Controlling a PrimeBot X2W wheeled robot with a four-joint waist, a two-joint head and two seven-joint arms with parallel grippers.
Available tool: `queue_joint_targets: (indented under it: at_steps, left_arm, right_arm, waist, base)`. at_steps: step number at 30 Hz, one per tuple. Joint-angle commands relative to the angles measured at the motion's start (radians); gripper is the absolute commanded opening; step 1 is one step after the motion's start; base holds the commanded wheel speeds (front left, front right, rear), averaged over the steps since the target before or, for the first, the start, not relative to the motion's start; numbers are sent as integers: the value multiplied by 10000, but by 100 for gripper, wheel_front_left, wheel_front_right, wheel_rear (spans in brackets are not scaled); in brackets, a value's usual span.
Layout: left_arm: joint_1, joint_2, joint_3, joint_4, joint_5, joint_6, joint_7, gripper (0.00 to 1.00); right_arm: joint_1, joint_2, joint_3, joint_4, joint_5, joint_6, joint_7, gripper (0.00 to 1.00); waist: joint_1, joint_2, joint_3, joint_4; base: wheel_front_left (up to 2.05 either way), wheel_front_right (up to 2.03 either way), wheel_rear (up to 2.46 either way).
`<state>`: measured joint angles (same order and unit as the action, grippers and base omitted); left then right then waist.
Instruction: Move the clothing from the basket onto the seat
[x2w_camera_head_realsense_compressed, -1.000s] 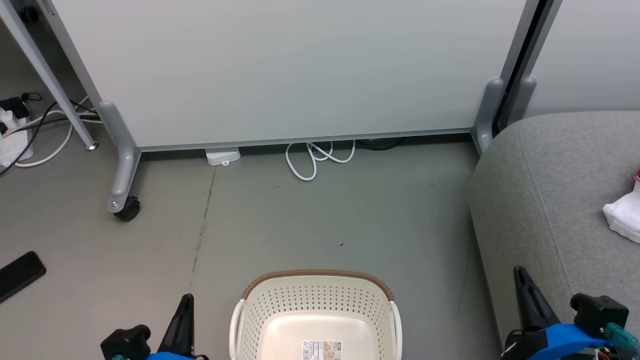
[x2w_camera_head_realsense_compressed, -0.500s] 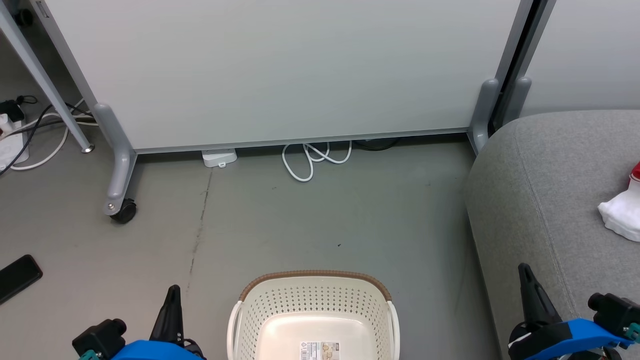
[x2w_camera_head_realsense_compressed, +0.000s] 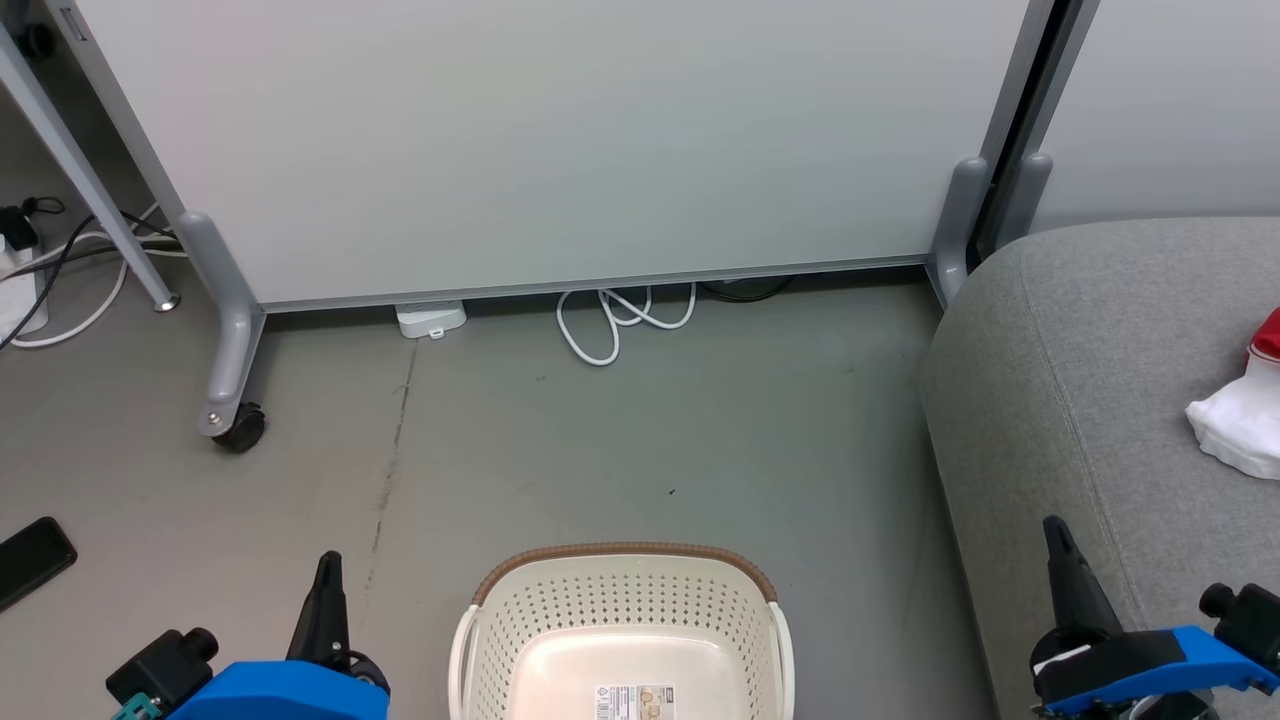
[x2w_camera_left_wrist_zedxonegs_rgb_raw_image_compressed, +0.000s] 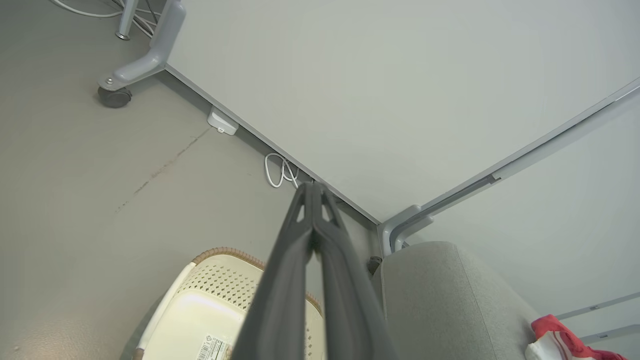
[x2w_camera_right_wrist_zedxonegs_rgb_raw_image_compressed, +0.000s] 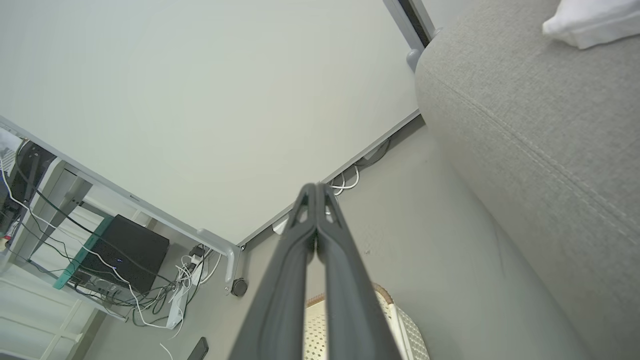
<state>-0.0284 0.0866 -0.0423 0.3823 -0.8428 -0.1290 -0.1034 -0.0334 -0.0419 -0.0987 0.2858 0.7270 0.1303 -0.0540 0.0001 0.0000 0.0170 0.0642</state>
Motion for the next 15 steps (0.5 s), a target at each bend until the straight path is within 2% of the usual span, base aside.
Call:
queue_joint_targets:
  at_steps: [1, 15]
  left_arm:
    - [-317, 12, 127, -202, -346, -9, 89, 0]
    - [-441, -70, 452, -471, -1947, -13, 553, 0]
  right_arm:
    - [-313, -60, -24, -170, 406, 4, 66, 0]
    - [-425, -73, -54, -234, 2254, 4, 424, 0]
  waist:
    - [0, 0, -3, -12]
    - [-1, 0, -25, -112]
  base:
    - [0, 0, 0]
    - [0, 0, 0]
